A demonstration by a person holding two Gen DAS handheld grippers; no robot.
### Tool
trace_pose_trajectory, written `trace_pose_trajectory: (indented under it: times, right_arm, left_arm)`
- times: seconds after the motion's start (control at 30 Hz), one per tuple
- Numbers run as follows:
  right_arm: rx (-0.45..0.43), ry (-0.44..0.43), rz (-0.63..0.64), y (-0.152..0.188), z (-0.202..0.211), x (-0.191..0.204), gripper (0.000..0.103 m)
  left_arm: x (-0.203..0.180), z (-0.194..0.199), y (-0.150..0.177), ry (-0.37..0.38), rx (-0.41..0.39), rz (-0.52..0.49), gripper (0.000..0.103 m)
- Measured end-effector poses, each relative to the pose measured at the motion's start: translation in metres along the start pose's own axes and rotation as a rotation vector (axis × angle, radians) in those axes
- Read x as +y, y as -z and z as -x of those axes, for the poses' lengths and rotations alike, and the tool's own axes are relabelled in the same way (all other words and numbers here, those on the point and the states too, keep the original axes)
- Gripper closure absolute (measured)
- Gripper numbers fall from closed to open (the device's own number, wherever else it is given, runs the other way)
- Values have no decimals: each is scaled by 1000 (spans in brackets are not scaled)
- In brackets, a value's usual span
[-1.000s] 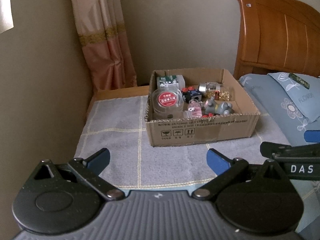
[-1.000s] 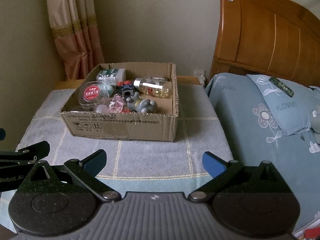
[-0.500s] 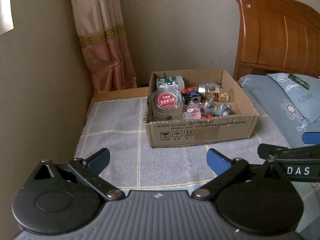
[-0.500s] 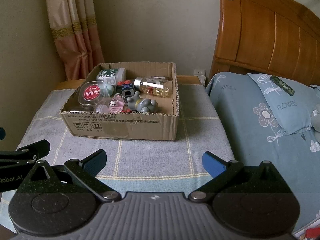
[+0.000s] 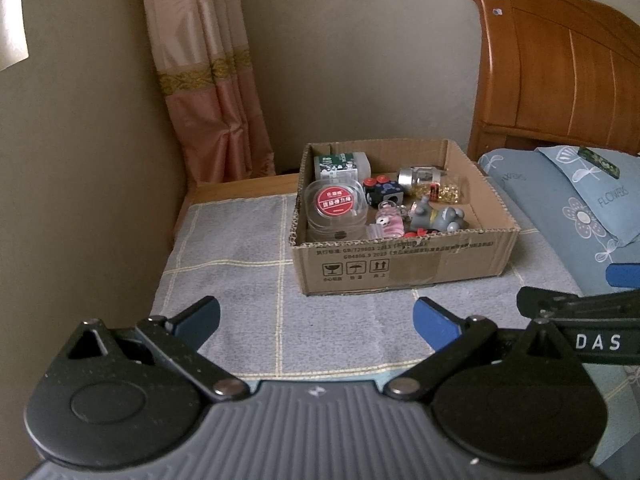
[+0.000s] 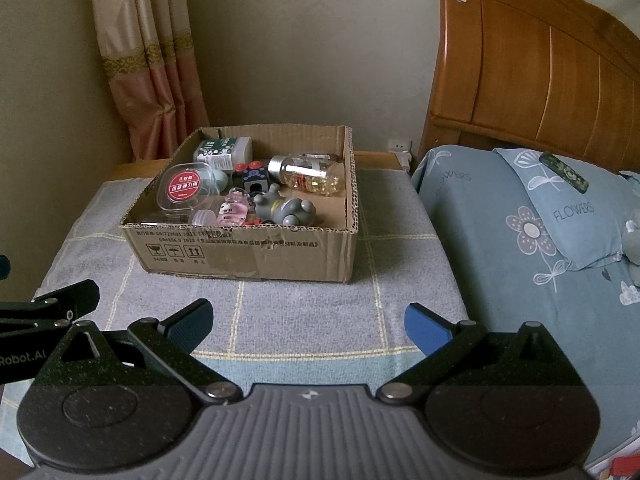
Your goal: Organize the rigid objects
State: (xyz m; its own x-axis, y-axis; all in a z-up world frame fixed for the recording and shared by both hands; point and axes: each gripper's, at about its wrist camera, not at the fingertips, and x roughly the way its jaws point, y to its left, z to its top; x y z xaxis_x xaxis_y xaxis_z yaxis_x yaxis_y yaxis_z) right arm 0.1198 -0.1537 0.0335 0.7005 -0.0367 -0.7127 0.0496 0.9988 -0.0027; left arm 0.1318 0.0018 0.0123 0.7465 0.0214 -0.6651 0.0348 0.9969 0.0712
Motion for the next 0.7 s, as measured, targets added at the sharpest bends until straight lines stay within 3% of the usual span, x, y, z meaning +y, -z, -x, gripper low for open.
trace_pose_trajectory:
  times: [0.7]
  right_arm:
    - [0, 5, 1, 0, 0, 1, 0]
  left_arm:
    - [2, 0, 0, -5, 4, -2, 1]
